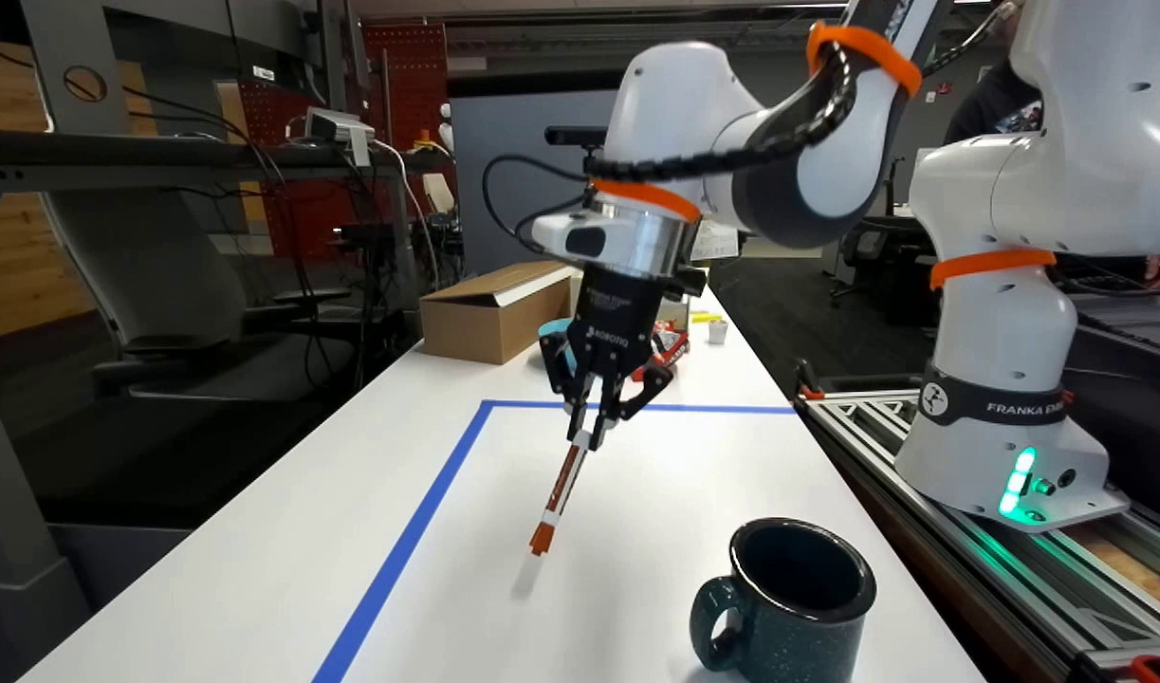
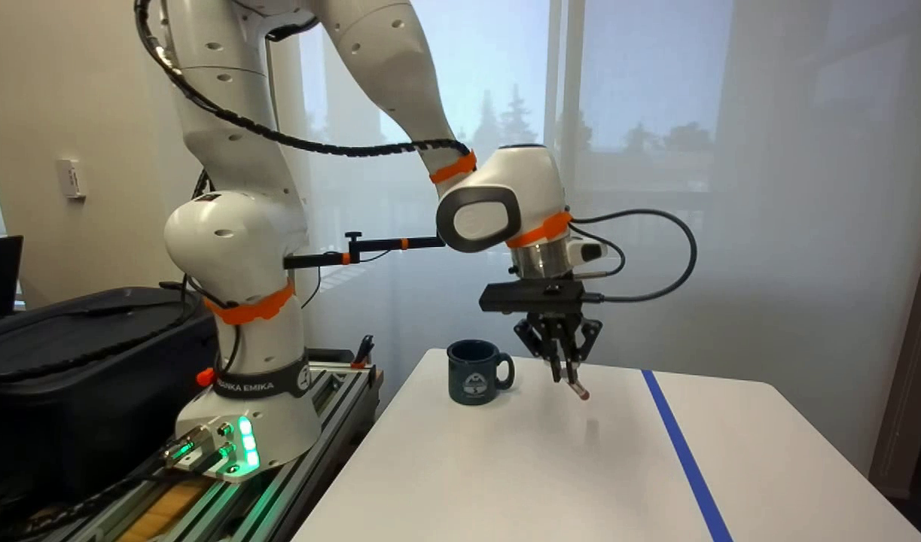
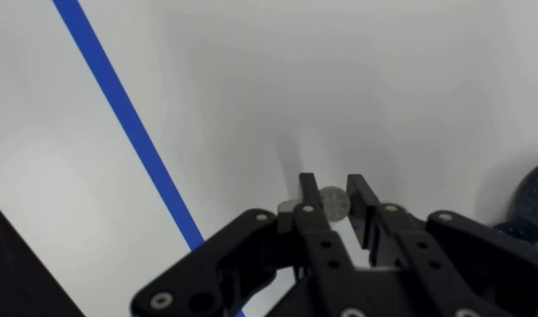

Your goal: Remove the marker from the cup

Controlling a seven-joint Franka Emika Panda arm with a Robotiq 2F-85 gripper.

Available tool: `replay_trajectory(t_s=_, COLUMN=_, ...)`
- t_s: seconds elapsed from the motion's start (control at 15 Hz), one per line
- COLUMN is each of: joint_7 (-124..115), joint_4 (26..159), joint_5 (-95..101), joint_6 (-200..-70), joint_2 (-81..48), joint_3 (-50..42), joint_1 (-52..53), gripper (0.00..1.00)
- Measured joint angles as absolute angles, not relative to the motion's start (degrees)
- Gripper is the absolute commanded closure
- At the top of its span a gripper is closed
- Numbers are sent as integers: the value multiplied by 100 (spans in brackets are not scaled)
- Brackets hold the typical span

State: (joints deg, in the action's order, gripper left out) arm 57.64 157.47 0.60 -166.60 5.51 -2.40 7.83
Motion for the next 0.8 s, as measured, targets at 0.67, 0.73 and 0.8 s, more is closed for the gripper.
replay_trajectory(t_s=0.67, joint_7=4345, joint_4=14752, joint_5=1671, joint_6=-16850, joint_2=-1313, joint_3=-231, joint_1=580, gripper=90)
replay_trajectory(t_s=0.73, joint_7=4247, joint_4=14692, joint_5=1769, joint_6=-16792, joint_2=-1348, joint_3=-232, joint_1=579, gripper=53)
replay_trajectory(t_s=0.8, joint_7=4169, joint_4=14643, joint_5=1835, joint_6=-16704, joint_2=-1350, joint_3=-223, joint_1=579, gripper=53)
